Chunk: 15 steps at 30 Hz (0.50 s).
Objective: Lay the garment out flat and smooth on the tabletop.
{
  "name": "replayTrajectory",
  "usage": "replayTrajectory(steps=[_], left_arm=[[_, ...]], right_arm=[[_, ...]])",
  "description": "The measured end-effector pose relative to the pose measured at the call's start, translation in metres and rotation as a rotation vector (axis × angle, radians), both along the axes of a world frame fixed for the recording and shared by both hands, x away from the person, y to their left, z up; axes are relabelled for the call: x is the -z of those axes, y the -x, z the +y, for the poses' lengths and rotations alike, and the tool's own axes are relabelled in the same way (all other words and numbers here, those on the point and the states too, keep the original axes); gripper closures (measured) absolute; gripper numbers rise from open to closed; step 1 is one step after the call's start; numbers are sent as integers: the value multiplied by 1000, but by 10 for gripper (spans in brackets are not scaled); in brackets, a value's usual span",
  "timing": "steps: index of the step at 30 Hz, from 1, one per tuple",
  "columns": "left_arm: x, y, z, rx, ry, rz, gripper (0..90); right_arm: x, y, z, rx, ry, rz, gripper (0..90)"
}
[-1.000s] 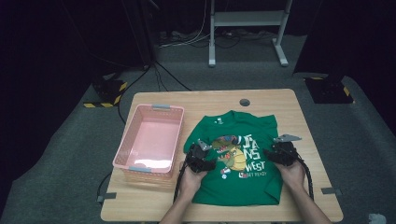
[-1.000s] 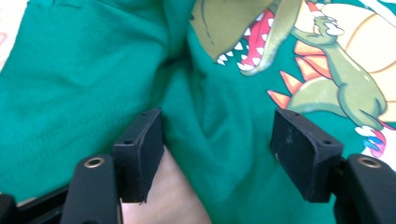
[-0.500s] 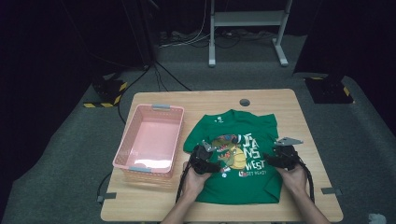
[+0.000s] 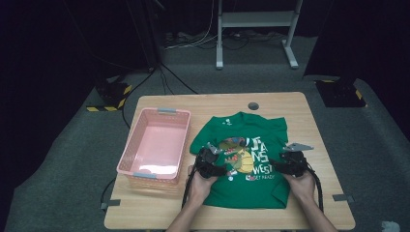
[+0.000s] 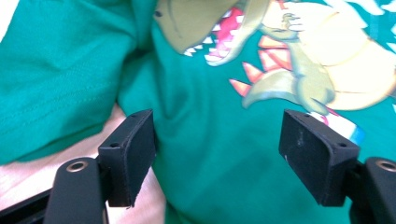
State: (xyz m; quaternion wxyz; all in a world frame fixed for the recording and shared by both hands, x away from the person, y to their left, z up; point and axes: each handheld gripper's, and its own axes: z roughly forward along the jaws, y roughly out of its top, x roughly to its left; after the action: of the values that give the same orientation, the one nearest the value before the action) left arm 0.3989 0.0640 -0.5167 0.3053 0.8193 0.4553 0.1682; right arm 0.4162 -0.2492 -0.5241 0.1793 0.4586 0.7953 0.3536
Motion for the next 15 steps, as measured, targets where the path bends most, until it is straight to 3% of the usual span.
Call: replayTrajectory(steps=[3,9,15], left_arm=[[3,7,0,21,-11,4,247],[14,12,3,-5,-3,15,225],[19,18,5,-17,24,-35,210]], right_arm=[[-2,9,-1,-18,21,5,450],[-2,23,-6,-15,12,6,442],[-1,33,-6,-27,34,7,439]])
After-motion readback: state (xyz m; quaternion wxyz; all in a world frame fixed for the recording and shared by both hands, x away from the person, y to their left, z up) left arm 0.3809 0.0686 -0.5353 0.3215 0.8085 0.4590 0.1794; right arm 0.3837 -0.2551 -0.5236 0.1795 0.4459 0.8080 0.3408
